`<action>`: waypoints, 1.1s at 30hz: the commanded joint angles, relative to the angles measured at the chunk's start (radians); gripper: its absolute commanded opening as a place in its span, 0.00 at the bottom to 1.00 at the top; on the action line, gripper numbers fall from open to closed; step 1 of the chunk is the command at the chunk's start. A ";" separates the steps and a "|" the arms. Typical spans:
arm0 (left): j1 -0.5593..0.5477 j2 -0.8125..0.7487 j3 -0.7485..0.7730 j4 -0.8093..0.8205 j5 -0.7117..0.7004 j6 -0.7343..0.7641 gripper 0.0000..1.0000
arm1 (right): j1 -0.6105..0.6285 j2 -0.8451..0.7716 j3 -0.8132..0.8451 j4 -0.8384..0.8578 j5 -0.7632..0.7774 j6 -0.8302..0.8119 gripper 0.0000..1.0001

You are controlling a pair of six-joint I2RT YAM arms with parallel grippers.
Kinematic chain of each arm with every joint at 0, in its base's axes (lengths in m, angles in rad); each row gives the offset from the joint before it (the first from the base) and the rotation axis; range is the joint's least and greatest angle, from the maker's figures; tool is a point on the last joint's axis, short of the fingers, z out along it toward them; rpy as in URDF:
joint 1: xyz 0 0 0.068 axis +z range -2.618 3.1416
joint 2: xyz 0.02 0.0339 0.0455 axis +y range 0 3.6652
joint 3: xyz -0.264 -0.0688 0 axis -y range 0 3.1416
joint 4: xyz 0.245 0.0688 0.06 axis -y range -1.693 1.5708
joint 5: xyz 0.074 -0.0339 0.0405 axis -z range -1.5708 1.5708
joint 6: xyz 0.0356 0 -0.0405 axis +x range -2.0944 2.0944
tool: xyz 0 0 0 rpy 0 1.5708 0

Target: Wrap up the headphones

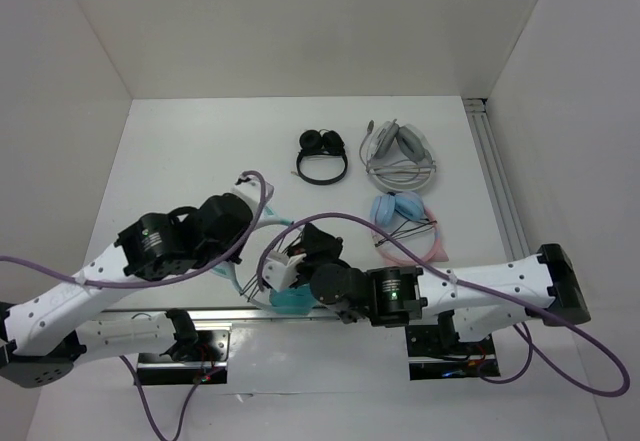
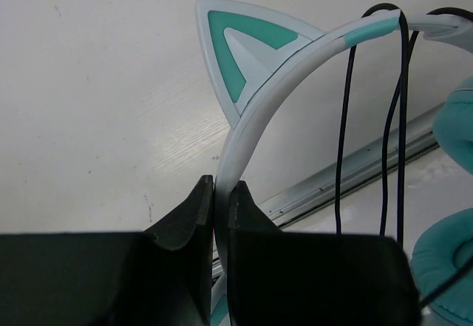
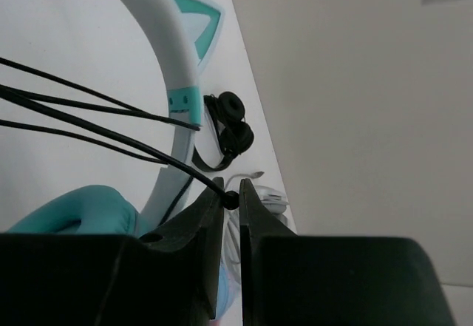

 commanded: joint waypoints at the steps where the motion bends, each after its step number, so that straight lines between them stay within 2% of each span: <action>1: -0.005 -0.072 0.057 0.006 0.139 0.027 0.00 | -0.035 -0.082 -0.013 0.097 -0.016 -0.083 0.00; 9: -0.037 -0.095 0.057 0.006 0.264 0.065 0.00 | -0.095 -0.132 0.006 0.084 -0.111 -0.104 0.00; 14: -0.037 -0.114 0.057 0.015 0.265 0.075 0.00 | -0.135 -0.180 -0.007 0.061 -0.137 -0.104 0.03; 17: -0.037 -0.114 0.082 -0.022 0.185 0.046 0.00 | -0.179 -0.203 -0.040 0.080 -0.160 -0.104 0.04; 22: -0.037 -0.094 0.119 -0.063 0.153 0.035 0.00 | -0.237 -0.203 -0.053 0.113 -0.180 -0.113 0.06; 33: -0.037 -0.123 0.142 -0.085 0.163 0.024 0.00 | -0.389 -0.203 -0.086 0.159 -0.263 -0.113 0.22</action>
